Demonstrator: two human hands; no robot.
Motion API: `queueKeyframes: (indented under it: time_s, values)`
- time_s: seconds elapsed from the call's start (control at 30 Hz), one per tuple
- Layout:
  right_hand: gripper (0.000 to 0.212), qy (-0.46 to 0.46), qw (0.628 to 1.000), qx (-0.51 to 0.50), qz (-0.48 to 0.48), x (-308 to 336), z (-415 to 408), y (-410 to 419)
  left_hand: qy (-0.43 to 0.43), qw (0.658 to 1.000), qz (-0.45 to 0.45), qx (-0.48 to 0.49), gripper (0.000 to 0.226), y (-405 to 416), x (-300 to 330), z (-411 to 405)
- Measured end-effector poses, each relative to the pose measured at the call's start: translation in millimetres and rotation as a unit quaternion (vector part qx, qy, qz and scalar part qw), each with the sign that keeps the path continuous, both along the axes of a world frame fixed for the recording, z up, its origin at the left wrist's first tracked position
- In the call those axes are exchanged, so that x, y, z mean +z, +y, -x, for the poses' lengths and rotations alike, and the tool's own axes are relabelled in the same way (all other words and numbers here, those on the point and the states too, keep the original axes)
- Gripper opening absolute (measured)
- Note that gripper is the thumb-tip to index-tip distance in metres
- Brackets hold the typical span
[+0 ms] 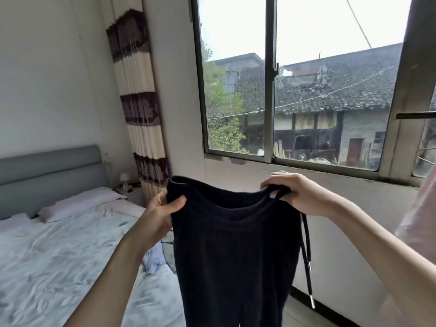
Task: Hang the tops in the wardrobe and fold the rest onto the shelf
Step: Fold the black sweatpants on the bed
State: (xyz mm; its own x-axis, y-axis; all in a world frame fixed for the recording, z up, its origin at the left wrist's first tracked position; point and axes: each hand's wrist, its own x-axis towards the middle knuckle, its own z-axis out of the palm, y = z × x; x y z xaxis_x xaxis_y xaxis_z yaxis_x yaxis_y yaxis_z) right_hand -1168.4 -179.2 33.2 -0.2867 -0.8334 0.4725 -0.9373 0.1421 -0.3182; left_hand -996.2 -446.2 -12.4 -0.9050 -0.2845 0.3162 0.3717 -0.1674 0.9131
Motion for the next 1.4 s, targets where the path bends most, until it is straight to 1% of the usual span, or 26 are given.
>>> queueKeyframes:
  time_s: [0.1, 0.13, 0.2, 0.23, 0.27, 0.3, 0.37, 0.4, 0.47, 0.5, 0.53, 0.6, 0.63, 0.67, 0.7, 0.73, 0.77, 0.83, 0.9, 0.97, 1.03, 1.1, 1.17, 1.23, 1.3, 1.4]
  values:
    - [0.030, 0.005, 0.994, 0.058, 0.092, 3.9, -38.1, -4.2, -0.007, 0.999, 0.009, -0.052, 0.038, 20.4, -2.3, -5.2]
    - [0.027, 0.040, 0.991, 0.057, 0.111, 1.2, -49.5, -8.2, -0.009, 0.998, 0.023, -0.053, 0.043, 30.6, -5.4, -6.0]
    - [0.021, 0.172, 0.976, 0.029, 0.132, -6.2, -65.3, -14.9, -0.010, 0.998, 0.048, -0.043, 0.050, 51.1, -17.3, -5.1]
    - [0.020, 0.227, 0.965, 0.023, 0.133, -11.0, -71.3, -16.7, -0.009, 0.998, 0.050, -0.033, 0.046, 59.0, -26.0, -7.2]
    - [0.019, 0.250, 0.959, 0.024, 0.130, -15.6, -74.5, -17.2, -0.007, 0.999, 0.049, -0.018, 0.038, 64.7, -34.8, -8.9]
    - [0.020, 0.238, 0.962, 0.029, 0.132, -21.4, -77.7, -17.4, -0.007, 0.999, 0.043, -0.001, 0.029, 68.1, -43.8, -12.1]
    - [0.024, 0.142, 0.981, 0.036, 0.127, -36.0, -84.8, -17.6, -0.008, 0.998, 0.050, 0.025, 0.023, 70.5, -61.0, -18.2]
    - [0.027, 0.065, 0.990, 0.047, 0.118, -44.6, -87.6, -18.3, 0.000, 0.998, 0.064, 0.029, 0.022, 70.7, -68.2, -21.5]
    - [0.038, -0.153, 0.982, 0.084, 0.074, -58.2, -87.9, -19.9, 0.012, 0.992, 0.111, 0.055, 0.017, 71.9, -78.3, -26.8]
    - [0.043, -0.280, 0.953, 0.107, 0.050, -62.5, -86.4, -18.4, 0.010, 0.986, 0.145, 0.084, 0.015, 73.2, -81.9, -28.0]
    - [0.044, -0.404, 0.905, 0.133, 0.032, -66.5, -84.0, -16.0, 0.007, 0.977, 0.180, 0.115, 0.014, 74.6, -86.5, -28.8]
    - [0.036, -0.597, 0.779, 0.191, 0.012, -71.5, -79.9, -10.1, 0.009, 0.957, 0.237, 0.169, 0.020, 78.3, -97.3, -29.9]
    - [0.039, -0.652, 0.724, 0.223, 0.011, -73.0, -78.6, -6.9, 0.020, 0.949, 0.254, 0.185, 0.024, 80.9, -101.1, -31.0]
    - [0.051, -0.687, 0.684, 0.244, 0.016, -75.2, -78.1, -4.8, 0.035, 0.942, 0.269, 0.196, 0.027, 83.1, -104.3, -32.1]
    - [0.062, -0.710, 0.661, 0.243, 0.022, -76.4, -78.3, -3.8, 0.050, 0.935, 0.285, 0.203, 0.028, 84.9, -106.7, -33.6]
    - [0.069, -0.726, 0.652, 0.217, 0.028, -77.8, -78.8, -5.3, 0.061, 0.928, 0.301, 0.210, 0.028, 86.1, -109.6, -35.5]
    - [0.070, -0.729, 0.665, 0.162, 0.024, -79.0, -80.8, -8.7, 0.070, 0.920, 0.321, 0.214, 0.027, 86.3, -112.0, -37.0]
    - [0.062, -0.687, 0.726, 0.029, -0.016, -81.1, -89.8, -18.5, 0.076, 0.909, 0.349, 0.215, 0.023, 88.5, -115.5, -39.2]
    - [0.040, -0.614, 0.787, -0.024, -0.057, -87.5, -100.0, -33.7, 0.070, 0.908, 0.358, 0.208, 0.021, 88.9, -119.2, -42.0]
    - [0.015, -0.570, 0.819, -0.046, -0.052, -92.3, -105.1, -42.0, 0.064, 0.910, 0.353, 0.210, 0.023, 88.5, -119.8, -42.9]
    - [0.026, -0.566, 0.822, -0.048, -0.037, -96.4, -108.3, -44.6, 0.051, 0.916, 0.339, 0.208, 0.023, 82.2, -120.4, -48.8]
    - [0.039, -0.523, 0.851, -0.041, -0.038, -96.7, -108.3, -43.3, 0.042, 0.914, 0.335, 0.225, 0.023, 72.3, -122.6, -53.6]
    - [0.050, -0.440, 0.895, -0.038, -0.061, -95.5, -107.6, -42.5, 0.032, 0.908, 0.336, 0.248, 0.022, 62.2, -124.1, -56.4]
    - [0.060, -0.326, 0.937, -0.020, -0.125, -88.5, -112.2, -46.9, 0.018, 0.913, 0.330, 0.239, 0.022, 55.2, -124.5, -57.9]
    - [0.068, -0.253, 0.950, -0.008, -0.183, -81.3, -115.9, -54.0, 0.000, 0.936, 0.292, 0.199, 0.028, 54.5, -123.1, -58.1]
    - [0.072, -0.222, 0.955, -0.003, -0.197, -75.1, -116.7, -60.5, -0.041, 0.965, 0.200, 0.164, 0.041, 52.3, -121.6, -58.3]
